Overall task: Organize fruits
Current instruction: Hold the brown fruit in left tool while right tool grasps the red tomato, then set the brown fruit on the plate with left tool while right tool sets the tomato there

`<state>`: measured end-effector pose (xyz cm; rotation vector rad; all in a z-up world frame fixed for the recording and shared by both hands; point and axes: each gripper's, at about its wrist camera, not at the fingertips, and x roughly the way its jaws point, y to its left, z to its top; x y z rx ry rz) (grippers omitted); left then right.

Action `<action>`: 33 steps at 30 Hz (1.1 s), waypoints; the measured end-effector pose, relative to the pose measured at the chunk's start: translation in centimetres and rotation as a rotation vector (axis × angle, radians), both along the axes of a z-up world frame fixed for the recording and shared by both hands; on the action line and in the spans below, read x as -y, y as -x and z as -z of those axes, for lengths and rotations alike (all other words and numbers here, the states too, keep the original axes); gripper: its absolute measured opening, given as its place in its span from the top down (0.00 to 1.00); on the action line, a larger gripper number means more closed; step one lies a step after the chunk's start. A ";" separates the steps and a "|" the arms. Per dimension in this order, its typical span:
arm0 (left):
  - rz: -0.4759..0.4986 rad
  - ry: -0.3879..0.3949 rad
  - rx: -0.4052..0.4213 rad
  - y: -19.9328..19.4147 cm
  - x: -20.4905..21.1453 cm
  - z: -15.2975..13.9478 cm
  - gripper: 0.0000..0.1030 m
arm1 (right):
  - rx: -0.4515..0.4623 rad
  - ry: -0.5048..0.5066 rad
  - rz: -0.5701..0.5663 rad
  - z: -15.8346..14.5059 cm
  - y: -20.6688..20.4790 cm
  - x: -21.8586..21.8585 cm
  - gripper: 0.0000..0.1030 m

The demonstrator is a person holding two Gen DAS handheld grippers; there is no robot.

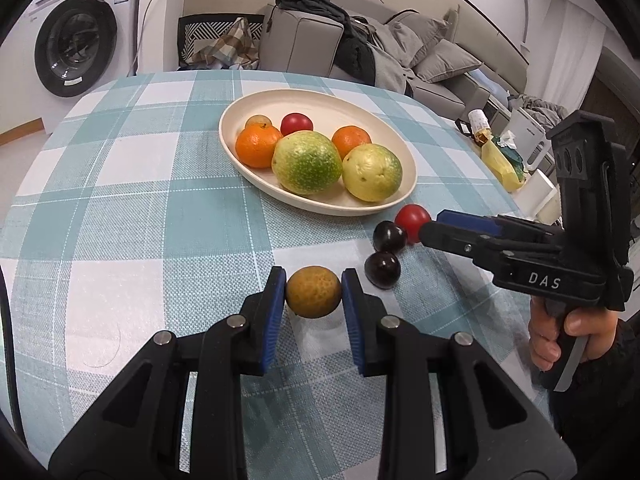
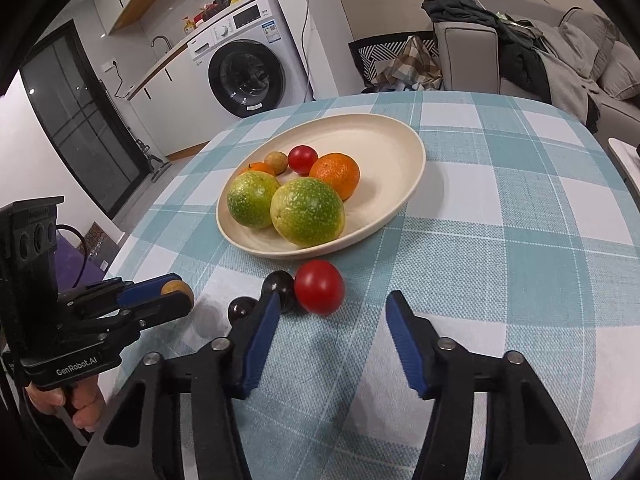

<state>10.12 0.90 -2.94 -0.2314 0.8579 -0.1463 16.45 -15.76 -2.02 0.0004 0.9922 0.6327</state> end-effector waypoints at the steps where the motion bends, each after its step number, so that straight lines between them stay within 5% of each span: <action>1: -0.001 -0.003 0.000 0.0 0.0 0.0 0.75 | -0.001 0.000 -0.003 0.1 -0.1 -0.1 0.51; 15: -0.002 -0.009 0.002 -0.1 0.0 -0.1 0.75 | -0.023 -0.042 -0.009 0.8 -0.7 -0.3 0.71; 33: -0.002 -0.008 0.014 -0.1 0.1 -0.5 0.75 | 0.002 -0.040 -0.013 0.4 -0.2 0.0 0.75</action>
